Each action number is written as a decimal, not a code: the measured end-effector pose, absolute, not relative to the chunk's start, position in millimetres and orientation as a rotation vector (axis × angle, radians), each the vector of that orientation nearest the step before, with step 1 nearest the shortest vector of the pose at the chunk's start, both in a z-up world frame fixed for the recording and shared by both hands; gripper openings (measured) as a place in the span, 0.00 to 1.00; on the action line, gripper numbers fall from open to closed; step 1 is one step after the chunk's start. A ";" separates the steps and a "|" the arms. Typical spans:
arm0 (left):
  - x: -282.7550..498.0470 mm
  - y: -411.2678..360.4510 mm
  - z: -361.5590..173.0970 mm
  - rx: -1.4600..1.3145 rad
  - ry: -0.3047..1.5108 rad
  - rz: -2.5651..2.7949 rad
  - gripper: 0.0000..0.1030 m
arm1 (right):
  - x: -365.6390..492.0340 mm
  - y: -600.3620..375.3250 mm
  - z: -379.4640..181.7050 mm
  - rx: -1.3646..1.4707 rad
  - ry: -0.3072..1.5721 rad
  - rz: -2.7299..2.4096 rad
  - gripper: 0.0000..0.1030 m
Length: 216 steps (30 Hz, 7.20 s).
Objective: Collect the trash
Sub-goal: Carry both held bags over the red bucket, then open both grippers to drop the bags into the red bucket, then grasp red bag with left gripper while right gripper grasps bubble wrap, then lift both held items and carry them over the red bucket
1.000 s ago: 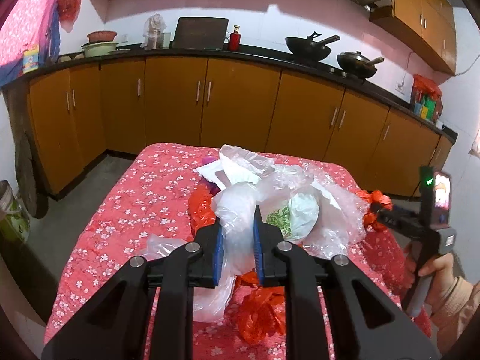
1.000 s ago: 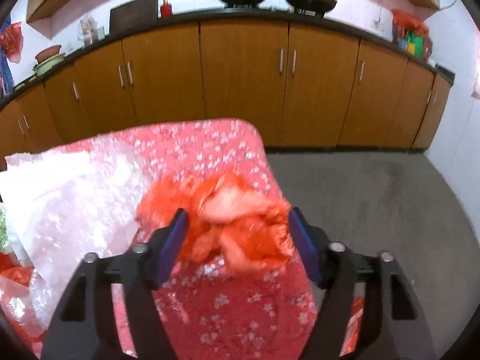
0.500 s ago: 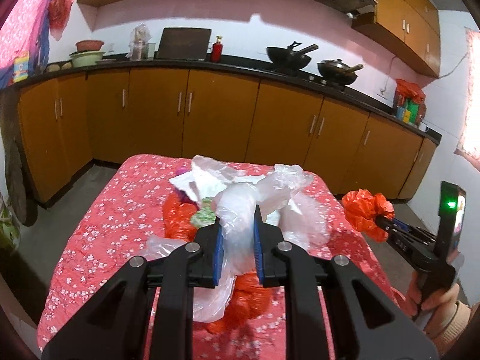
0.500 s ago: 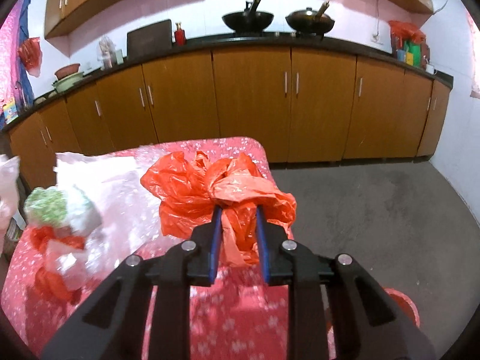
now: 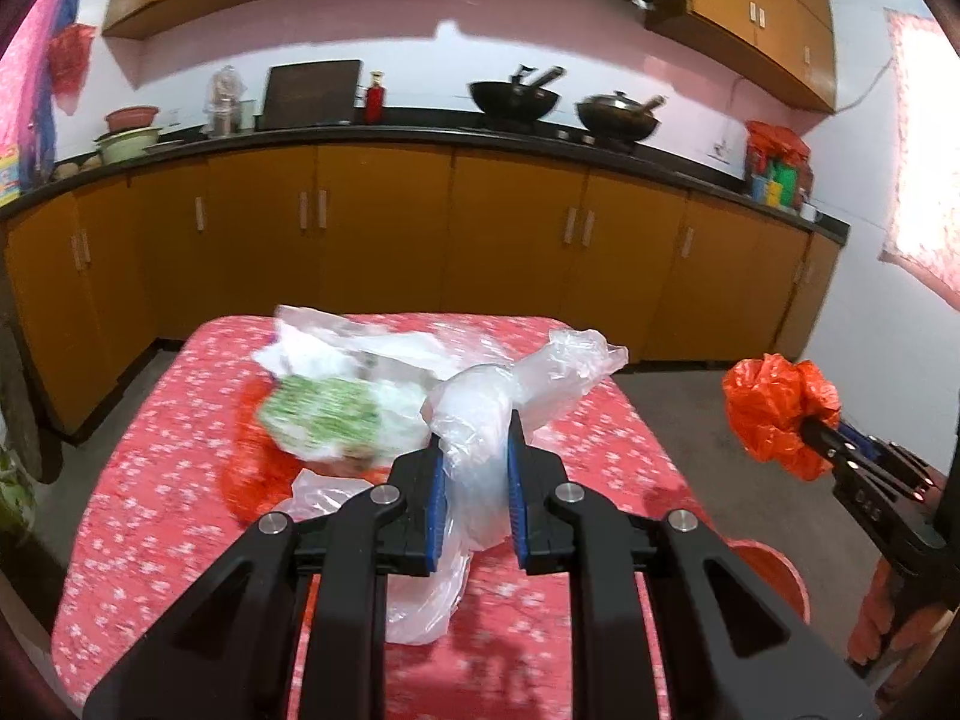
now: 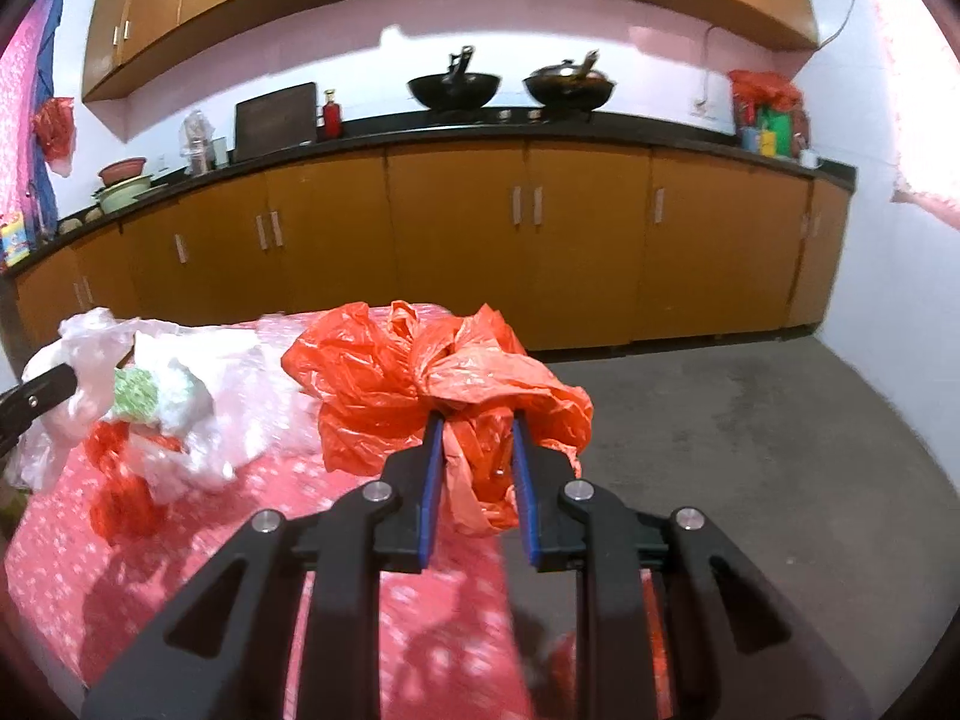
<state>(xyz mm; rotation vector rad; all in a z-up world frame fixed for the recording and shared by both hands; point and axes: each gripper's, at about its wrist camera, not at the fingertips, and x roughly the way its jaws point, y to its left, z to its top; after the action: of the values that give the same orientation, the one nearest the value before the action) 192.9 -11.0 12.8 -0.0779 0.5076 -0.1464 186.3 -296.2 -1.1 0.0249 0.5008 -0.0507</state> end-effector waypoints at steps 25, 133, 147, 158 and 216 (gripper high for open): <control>160.5 -195.8 -33.4 0.037 0.629 -0.474 0.17 | 80.5 -443.4 -52.2 0.146 0.566 -0.421 0.21; 192.1 104.0 -37.1 -0.197 0.562 0.139 0.61 | 323.7 -131.4 -32.1 0.073 0.641 0.183 0.50; 236.7 113.8 -53.8 -0.186 0.632 0.129 0.61 | 330.7 -140.2 -55.8 0.051 0.646 0.158 0.06; 246.4 111.5 -57.5 -0.164 0.662 0.135 0.61 | 334.8 -132.1 -66.6 0.025 0.670 0.173 0.21; 192.3 81.5 30.3 -0.063 0.478 0.088 0.19 | 233.3 -213.2 13.5 0.091 0.453 0.086 0.05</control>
<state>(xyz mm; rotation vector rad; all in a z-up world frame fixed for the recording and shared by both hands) 192.3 81.5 30.3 -0.0628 0.4778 0.0879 233.3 -213.2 13.5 0.0914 0.4534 0.0860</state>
